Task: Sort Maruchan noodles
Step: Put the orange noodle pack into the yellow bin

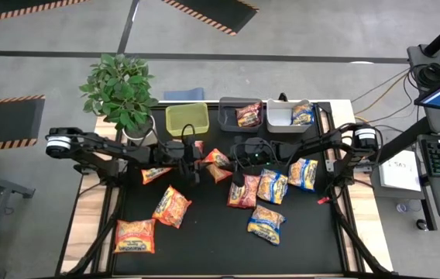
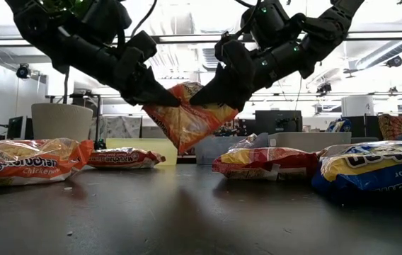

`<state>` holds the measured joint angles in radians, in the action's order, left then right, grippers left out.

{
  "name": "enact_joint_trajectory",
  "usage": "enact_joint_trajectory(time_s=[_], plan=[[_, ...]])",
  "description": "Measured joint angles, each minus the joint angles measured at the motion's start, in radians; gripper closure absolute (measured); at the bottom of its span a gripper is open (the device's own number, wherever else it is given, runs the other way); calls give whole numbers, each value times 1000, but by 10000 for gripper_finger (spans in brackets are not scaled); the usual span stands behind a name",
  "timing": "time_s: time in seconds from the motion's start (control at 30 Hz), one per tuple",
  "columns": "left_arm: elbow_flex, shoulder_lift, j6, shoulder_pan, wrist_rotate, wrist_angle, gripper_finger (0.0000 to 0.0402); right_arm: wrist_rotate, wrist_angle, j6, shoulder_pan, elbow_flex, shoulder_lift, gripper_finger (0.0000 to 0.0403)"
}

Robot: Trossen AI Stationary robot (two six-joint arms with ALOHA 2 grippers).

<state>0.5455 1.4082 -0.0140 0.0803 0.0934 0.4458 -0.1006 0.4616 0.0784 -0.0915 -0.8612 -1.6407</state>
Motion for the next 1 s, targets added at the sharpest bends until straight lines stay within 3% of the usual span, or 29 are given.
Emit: enact_joint_trajectory(time_s=[0.2, 0.37, 0.53, 0.7, 0.83, 1.0], plan=[[0, -30, 2, -1, 60, -5, 356, 3, -21, -10, -13, 0, 46, 248], [22, -65, 5, 0, 197, -96, 358, 150, -68, -9, -38, 0, 127, 240], [109, -104, -2, 1, 468, -356, 358, 299, -157, -11, -60, 0, 229, 241], [251, -118, -88, 22, 728, -658, 358, 342, -225, -11, -66, 0, 307, 246], [350, -112, -194, 64, 827, -854, 360, 346, -245, -10, -66, 0, 332, 246], [445, -85, -324, 157, 840, -1051, 361, 346, -256, -11, -66, 0, 332, 243]])
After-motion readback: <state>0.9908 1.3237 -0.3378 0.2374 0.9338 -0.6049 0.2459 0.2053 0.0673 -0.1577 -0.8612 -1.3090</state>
